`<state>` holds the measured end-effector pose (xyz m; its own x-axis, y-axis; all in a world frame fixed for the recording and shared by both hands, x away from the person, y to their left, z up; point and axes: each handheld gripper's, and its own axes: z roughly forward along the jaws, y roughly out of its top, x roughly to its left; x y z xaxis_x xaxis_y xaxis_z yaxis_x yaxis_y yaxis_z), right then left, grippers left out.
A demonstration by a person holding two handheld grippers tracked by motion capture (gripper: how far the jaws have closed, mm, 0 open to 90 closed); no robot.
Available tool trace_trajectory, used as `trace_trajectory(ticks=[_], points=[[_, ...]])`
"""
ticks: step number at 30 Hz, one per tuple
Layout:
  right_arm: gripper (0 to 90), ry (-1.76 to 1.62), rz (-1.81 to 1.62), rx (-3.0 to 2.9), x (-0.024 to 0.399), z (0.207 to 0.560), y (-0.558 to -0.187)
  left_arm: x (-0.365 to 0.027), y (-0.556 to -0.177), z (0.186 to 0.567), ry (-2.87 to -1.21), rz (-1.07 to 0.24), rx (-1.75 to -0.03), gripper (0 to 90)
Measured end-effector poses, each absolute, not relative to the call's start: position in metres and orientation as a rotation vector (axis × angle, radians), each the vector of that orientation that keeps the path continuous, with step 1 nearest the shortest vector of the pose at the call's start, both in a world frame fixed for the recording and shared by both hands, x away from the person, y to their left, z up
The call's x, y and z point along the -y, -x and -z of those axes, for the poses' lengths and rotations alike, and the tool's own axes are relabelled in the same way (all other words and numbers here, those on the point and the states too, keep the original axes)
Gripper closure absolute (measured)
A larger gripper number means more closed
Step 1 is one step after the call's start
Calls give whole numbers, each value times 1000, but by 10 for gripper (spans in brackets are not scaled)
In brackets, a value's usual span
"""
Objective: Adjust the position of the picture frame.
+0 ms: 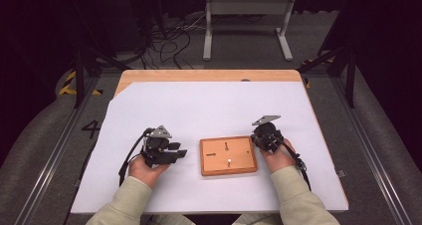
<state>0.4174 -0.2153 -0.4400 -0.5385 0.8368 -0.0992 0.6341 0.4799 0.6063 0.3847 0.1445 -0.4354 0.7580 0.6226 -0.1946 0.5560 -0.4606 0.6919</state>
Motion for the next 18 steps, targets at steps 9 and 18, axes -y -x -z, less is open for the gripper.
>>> trace_trajectory(ticks=[9, 18], points=[[900, -1174, -808, -2352, 225, 425, -406, -147, -385, 434, -2166, -106, -874, 566], [791, -1018, -968, -2395, 235, 396, -383, -150, -386, 426, -2175, -73, -843, 530]])
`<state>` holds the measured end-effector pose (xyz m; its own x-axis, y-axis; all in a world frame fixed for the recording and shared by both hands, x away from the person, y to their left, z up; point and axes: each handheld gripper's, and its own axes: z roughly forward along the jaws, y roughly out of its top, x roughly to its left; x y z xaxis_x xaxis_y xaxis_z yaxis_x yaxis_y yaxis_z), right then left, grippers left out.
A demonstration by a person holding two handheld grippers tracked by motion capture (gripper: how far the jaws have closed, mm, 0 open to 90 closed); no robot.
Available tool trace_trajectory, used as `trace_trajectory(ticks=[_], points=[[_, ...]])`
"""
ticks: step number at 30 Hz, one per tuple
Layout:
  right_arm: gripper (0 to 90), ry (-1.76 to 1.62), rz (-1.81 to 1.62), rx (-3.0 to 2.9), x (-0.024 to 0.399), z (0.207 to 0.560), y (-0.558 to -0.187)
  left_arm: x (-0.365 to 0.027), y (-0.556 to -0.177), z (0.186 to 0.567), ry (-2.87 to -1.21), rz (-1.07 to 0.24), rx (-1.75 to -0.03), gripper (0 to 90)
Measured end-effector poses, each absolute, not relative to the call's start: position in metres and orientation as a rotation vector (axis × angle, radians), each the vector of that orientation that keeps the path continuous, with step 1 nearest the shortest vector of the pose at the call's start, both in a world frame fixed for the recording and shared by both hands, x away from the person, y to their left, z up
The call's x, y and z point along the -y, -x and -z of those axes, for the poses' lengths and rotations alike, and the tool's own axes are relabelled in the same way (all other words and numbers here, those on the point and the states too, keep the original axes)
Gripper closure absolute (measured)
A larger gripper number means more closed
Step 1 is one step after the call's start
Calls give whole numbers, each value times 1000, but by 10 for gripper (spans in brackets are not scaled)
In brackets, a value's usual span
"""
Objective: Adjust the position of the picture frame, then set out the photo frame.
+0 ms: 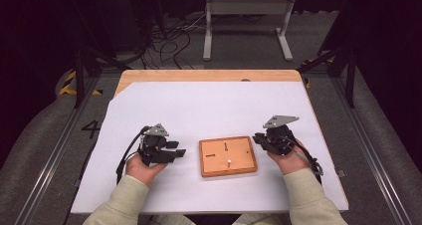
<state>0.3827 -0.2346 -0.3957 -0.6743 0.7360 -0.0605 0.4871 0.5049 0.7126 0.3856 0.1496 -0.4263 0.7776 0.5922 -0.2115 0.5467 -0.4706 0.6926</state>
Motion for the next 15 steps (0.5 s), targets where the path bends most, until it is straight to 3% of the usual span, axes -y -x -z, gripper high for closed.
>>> trace_trajectory(ticks=[11, 15], points=[[674, -826, -1063, -2480, 225, 375, -359, -141, -387, 425, -2200, -37, -826, 500], [589, -779, -1087, -2527, 220, 370, -353, -140, -388, 424, -2200, -32, -828, 491]])
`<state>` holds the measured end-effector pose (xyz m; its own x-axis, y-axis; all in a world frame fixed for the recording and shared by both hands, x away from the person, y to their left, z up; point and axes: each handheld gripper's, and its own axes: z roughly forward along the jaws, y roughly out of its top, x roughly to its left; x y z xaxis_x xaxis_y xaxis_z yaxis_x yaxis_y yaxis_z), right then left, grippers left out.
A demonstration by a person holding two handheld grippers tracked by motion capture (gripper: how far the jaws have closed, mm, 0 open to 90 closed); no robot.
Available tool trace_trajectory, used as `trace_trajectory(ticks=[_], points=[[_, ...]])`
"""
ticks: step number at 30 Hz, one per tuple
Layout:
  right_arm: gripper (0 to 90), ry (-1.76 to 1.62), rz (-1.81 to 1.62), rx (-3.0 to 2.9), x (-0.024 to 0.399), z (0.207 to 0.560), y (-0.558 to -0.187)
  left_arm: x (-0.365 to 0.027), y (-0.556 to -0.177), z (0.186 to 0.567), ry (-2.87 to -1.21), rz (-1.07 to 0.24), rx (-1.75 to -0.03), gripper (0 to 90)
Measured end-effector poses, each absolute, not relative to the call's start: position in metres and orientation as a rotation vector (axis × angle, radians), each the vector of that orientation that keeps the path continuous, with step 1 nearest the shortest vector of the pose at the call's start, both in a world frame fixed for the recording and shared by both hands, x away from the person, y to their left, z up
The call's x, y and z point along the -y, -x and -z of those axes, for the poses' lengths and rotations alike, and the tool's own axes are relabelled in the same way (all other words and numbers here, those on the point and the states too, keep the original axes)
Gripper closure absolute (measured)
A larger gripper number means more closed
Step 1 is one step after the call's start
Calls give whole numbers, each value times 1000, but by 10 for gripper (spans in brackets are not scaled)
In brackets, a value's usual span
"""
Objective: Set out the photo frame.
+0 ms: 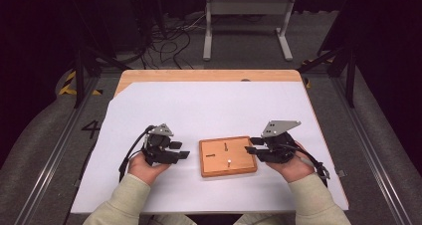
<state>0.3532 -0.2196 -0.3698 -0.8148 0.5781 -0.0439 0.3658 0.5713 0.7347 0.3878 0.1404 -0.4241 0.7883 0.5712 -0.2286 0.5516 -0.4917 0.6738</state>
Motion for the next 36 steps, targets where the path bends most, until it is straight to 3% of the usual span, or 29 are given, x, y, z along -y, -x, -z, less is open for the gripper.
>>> trace_trajectory(ticks=[11, 14, 22, 26, 32, 36], points=[[269, -719, -1062, -2592, 201, 372, -349, -139, -389, 425, -2201, -27, -834, 484], [324, -676, -1068, -2618, 196, 374, -348, -139, -389, 426, -2202, -27, -831, 484], [361, -578, -1047, -2688, 180, 387, -351, -139, -390, 426, -2206, -23, -830, 481], [475, -537, -1012, -2737, 172, 398, -352, -140, -389, 425, -2199, -41, -832, 484], [550, -516, -977, -2774, 164, 408, -354, -140, -389, 425, -2192, -40, -836, 484], [652, -500, -950, -2786, 159, 416, -355, -139, -389, 426, -2191, -32, -844, 484]])
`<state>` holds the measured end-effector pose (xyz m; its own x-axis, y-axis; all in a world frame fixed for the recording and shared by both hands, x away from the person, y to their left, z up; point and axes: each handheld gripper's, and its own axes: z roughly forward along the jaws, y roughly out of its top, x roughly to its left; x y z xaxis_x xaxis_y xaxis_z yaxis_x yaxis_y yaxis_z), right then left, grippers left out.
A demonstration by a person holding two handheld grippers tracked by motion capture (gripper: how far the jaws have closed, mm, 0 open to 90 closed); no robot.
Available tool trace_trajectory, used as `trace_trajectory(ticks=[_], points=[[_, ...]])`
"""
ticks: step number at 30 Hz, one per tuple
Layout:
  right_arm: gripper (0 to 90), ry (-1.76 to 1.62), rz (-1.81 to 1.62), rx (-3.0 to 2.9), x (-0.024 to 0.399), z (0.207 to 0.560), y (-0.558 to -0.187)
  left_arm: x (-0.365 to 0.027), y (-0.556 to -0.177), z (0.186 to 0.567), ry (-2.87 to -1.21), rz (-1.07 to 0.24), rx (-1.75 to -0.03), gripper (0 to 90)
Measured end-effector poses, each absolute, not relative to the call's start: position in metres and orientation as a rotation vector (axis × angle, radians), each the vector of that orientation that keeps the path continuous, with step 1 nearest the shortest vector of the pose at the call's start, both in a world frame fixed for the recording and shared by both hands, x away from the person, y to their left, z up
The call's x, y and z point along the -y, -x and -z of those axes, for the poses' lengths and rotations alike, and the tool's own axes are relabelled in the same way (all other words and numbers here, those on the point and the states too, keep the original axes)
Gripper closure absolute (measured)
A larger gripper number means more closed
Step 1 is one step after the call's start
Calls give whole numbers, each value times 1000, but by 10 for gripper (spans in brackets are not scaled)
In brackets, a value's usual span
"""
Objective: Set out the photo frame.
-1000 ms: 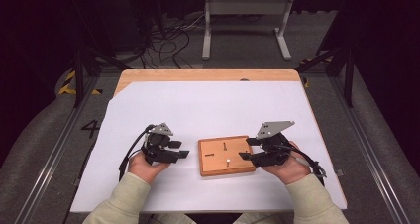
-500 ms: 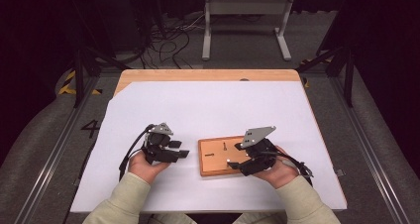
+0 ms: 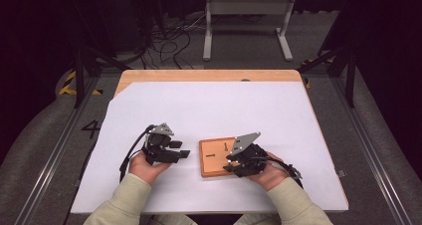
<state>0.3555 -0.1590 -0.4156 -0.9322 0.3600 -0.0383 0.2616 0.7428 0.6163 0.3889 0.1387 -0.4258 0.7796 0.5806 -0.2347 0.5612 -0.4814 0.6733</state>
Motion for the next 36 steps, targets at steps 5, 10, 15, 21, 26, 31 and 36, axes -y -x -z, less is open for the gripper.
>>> trace_trajectory(ticks=[5, 10, 15, 21, 26, 31, 36], points=[[814, -475, -918, -2778, 154, 421, -355, -139, -390, 426, -2194, -39, -837, 487], [832, -478, -894, -2766, 153, 421, -355, -139, -389, 426, -2194, -35, -845, 488], [836, -464, -871, -2760, 152, 420, -353, -139, -389, 426, -2193, -34, -845, 488], [839, -456, -843, -2738, 150, 419, -352, -140, -390, 426, -2194, -36, -839, 490], [840, -442, -844, -2699, 149, 417, -350, -140, -390, 426, -2187, -32, -846, 491], [842, -431, -841, -2653, 148, 416, -348, -140, -389, 426, -2182, -30, -845, 491], [842, -435, -885, -2606, 149, 414, -346, -140, -390, 426, -2180, -24, -845, 489]])
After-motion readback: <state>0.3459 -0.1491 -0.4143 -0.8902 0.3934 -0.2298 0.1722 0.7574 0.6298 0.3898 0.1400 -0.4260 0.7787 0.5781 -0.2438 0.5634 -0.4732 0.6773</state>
